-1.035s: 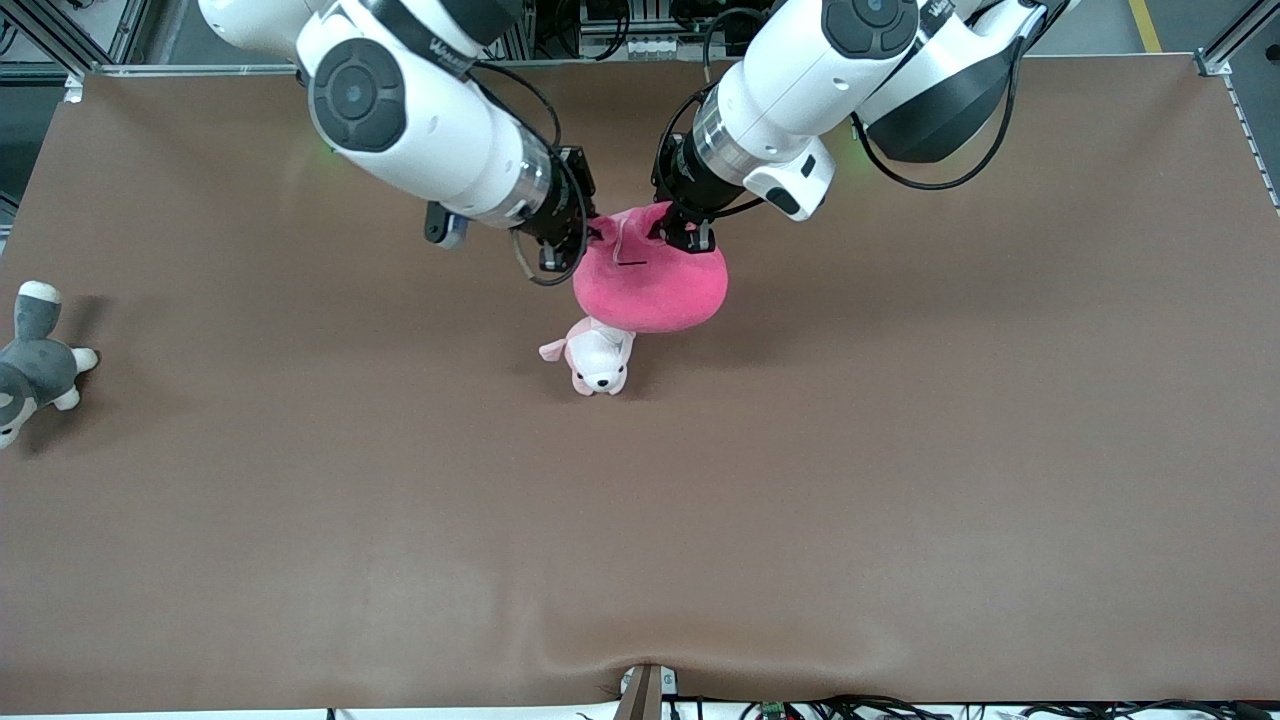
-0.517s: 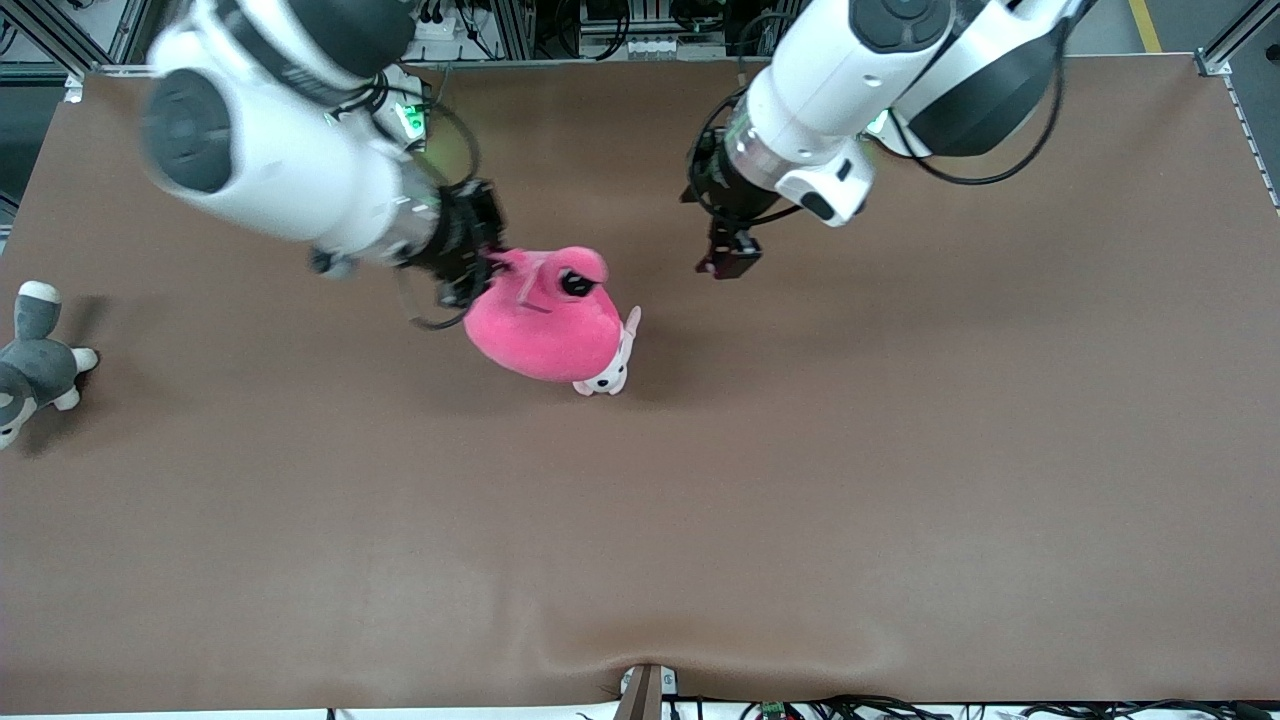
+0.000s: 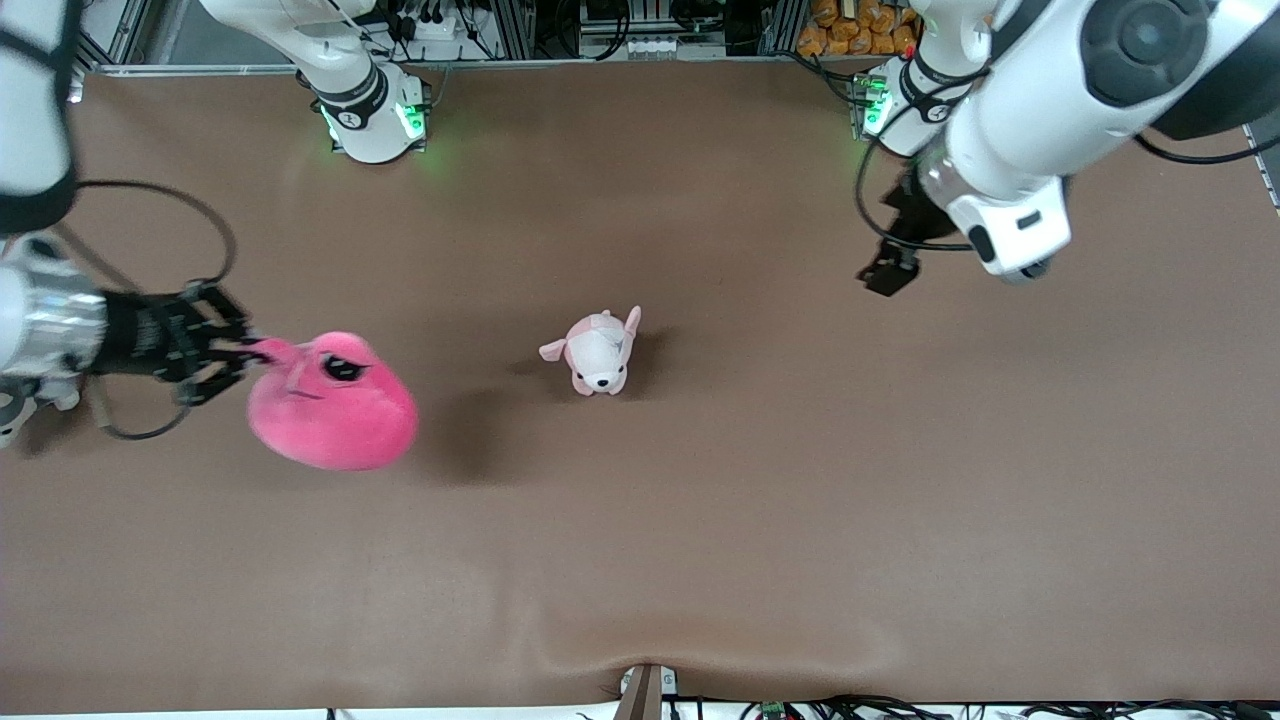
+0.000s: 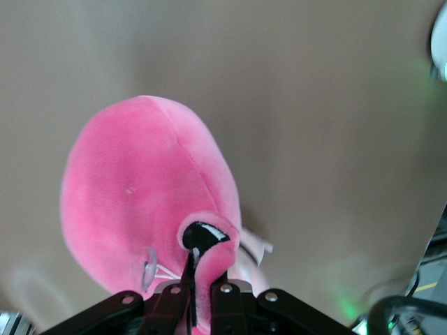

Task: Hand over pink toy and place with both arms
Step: 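Lower the plush beside the grey toy and open the right gripper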

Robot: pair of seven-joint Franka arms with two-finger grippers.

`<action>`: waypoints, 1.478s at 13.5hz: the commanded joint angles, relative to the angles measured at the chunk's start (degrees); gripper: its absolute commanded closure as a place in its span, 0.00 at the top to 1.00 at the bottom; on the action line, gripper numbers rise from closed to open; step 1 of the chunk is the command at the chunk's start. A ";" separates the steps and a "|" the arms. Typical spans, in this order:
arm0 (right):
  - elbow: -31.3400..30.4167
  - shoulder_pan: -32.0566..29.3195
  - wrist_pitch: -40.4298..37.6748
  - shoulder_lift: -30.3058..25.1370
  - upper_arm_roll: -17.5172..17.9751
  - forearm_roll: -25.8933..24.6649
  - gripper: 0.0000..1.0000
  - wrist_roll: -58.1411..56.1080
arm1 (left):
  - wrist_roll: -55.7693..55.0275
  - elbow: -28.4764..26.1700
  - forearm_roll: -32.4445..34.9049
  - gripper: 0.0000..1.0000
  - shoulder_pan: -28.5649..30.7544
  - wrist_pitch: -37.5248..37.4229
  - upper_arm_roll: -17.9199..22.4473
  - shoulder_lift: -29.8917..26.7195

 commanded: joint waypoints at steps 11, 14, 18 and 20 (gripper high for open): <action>-14.86 -18.56 8.90 8.03 1.56 -2.25 1.00 -44.02 | 54.28 -1.82 12.16 1.00 12.30 3.69 -0.58 -1.88; -2.42 -16.28 -2.82 7.68 1.65 -3.56 1.00 -43.85 | 54.71 -2.00 12.42 1.00 12.30 4.84 -0.50 -1.35; 12.12 -13.38 -9.36 4.62 4.45 -3.22 1.00 -45.43 | 56.02 -2.09 12.69 1.00 11.00 7.04 0.63 -0.91; 13.01 -12.06 -12.36 0.14 7.09 -4.44 1.00 -50.25 | 57.08 -2.96 11.90 1.00 3.11 8.00 9.73 -1.61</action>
